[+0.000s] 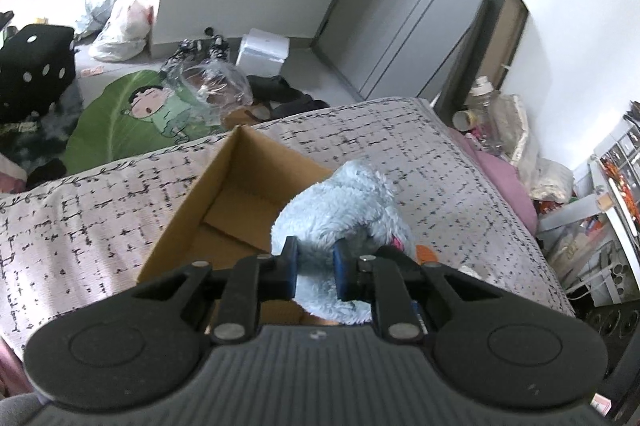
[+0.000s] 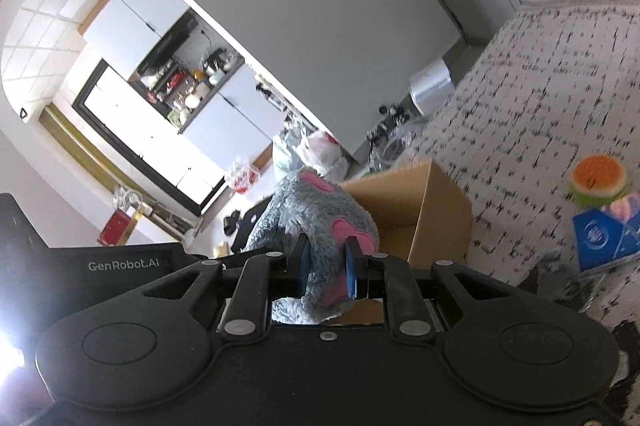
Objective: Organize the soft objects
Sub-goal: 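Lift the grey plush with the right tool and carry it over the box, then open the right tool to drop the grey plush into the box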
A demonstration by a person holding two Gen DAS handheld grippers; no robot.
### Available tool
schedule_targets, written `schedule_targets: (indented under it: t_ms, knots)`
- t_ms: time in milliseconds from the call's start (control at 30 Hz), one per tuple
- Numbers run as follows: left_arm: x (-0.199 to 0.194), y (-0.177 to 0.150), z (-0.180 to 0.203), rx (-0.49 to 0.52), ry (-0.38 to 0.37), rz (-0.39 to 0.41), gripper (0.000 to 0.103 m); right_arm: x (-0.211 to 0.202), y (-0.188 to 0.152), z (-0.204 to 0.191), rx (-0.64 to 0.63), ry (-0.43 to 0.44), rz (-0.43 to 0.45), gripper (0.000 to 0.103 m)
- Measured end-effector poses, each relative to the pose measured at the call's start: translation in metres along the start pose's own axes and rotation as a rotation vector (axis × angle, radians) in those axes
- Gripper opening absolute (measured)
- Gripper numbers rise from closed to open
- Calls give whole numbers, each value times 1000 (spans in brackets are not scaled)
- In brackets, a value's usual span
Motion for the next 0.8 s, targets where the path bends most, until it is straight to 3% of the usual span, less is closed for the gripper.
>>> schedule_targets:
  t_ms: [533,800]
  knots:
    - [29,-1,-69,-115,84,-92,15,48,-28,-11,-19,-57,-159,26]
    - [45,-4,-80,-127,137,-153,17,39,-26,-9,-27,-142,-164,49]
Point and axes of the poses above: each gripper's, at about its wrist camera, not at the fingertips, and x roughly the way its jaws point, z to its right, y to its top, the point moved 8 cm from there along x, roughly the way its jaws point, and after that the axes turned 9 degrees about -z, right-handed, at the moved point
